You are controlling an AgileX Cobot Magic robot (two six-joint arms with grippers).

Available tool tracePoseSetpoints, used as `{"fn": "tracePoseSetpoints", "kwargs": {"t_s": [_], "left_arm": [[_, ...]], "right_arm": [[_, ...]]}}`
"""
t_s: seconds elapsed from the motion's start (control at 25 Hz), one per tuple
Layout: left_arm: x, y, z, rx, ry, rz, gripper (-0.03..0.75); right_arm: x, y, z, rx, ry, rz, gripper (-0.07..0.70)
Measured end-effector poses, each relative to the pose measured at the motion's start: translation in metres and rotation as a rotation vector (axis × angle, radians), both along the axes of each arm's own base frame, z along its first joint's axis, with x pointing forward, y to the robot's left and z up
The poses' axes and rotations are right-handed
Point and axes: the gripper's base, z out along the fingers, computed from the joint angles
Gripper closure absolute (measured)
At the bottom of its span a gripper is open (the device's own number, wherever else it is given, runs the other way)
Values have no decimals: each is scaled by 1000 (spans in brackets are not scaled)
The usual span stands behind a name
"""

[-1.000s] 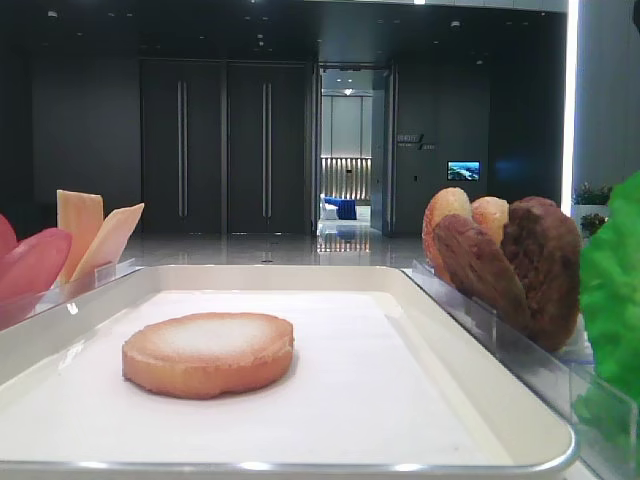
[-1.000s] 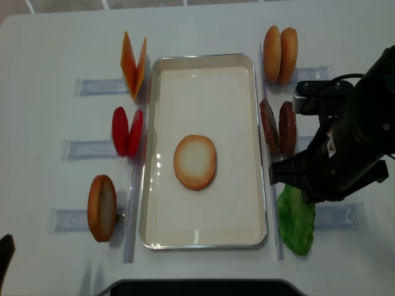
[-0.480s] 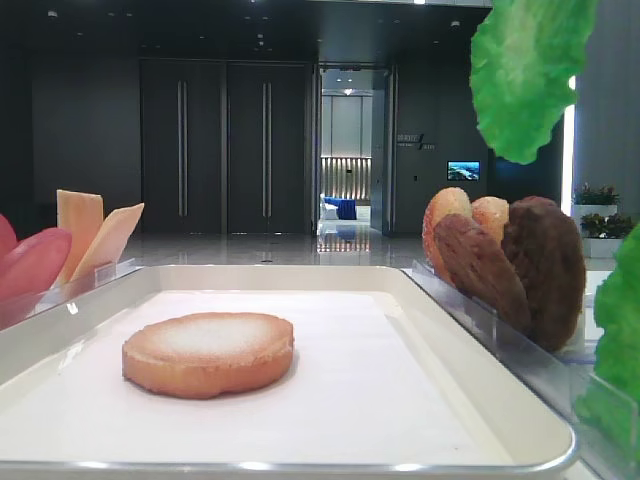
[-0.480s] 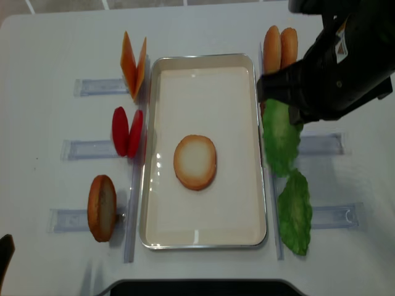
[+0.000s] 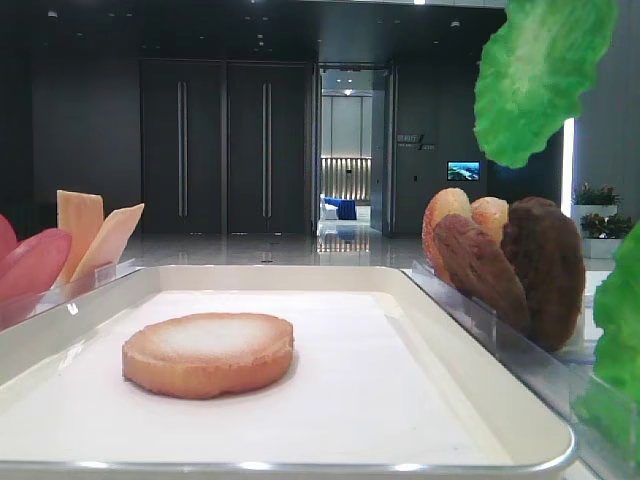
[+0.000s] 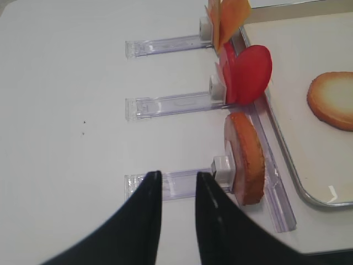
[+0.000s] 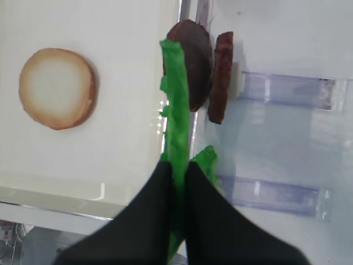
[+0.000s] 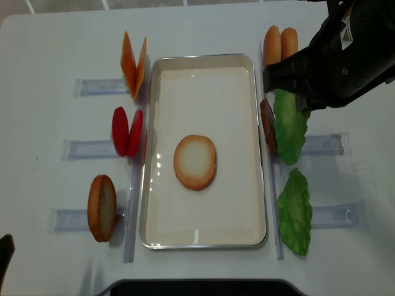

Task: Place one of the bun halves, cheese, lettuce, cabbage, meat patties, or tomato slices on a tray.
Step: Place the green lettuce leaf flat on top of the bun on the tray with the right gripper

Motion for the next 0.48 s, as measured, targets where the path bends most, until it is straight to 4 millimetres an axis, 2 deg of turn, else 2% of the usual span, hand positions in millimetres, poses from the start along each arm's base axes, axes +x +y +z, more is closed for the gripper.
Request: {"fn": "tracePoseSetpoints", "kwargs": {"t_s": [0.24,0.48], "left_arm": [[0,0,0,0,0,0,556],[0,0,0,0,0,0,557]], "right_arm": [[39,3,-17,-25,56,13,608],[39,15,-17,38,87,55,608]]}}
